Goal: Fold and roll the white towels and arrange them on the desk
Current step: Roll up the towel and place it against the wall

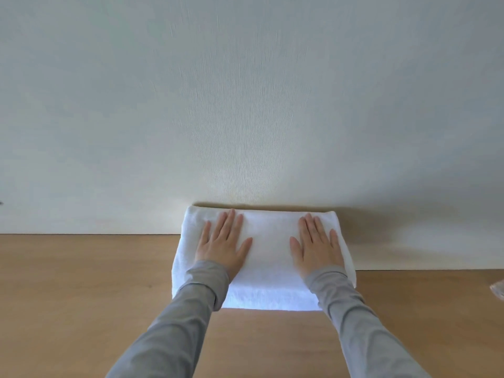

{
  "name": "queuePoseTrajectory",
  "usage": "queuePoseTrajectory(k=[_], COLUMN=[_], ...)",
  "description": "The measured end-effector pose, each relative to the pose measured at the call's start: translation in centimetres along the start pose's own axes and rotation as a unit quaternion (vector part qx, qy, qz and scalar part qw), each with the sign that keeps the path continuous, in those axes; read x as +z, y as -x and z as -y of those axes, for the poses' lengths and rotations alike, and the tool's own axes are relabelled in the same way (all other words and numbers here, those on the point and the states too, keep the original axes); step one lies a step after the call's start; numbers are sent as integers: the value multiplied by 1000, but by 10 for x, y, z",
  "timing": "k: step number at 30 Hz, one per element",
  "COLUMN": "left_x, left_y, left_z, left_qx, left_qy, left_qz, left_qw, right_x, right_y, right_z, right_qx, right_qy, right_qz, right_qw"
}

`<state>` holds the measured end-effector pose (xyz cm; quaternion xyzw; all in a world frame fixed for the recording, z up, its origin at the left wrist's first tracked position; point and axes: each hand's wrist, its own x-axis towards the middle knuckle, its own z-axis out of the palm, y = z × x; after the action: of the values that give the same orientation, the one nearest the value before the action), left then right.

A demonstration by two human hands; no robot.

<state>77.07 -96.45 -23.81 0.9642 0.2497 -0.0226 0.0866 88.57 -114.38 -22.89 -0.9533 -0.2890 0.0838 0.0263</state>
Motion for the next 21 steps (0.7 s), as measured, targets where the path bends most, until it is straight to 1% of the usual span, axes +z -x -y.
queuePoseTrajectory(k=[4, 6, 9, 13, 16, 21], left_x=[-17, -29, -52, -91, -121, -171], left_y=[3, 10, 31, 62, 86, 145], left_z=[0, 7, 24, 52, 79, 136], left_qx=[7, -2, -47, -102, -138, -209], left_qy=[18, 9, -6, -17, -27, -25], left_qz=[31, 14, -26, -37, -64, -102], left_qw=[999, 1000, 999, 994, 988, 972], right_x=[-18, -32, -58, -93, -112, -138], right_y=[0, 1, 3, 8, 14, 46], right_z=[5, 9, 30, 79, 118, 200], right_qx=[0, -17, -72, -133, -173, -273], right_qy=[-13, -35, -78, -103, -103, -61], right_qz=[38, 21, -27, -69, -94, -119], right_qw=[999, 999, 994, 983, 975, 953])
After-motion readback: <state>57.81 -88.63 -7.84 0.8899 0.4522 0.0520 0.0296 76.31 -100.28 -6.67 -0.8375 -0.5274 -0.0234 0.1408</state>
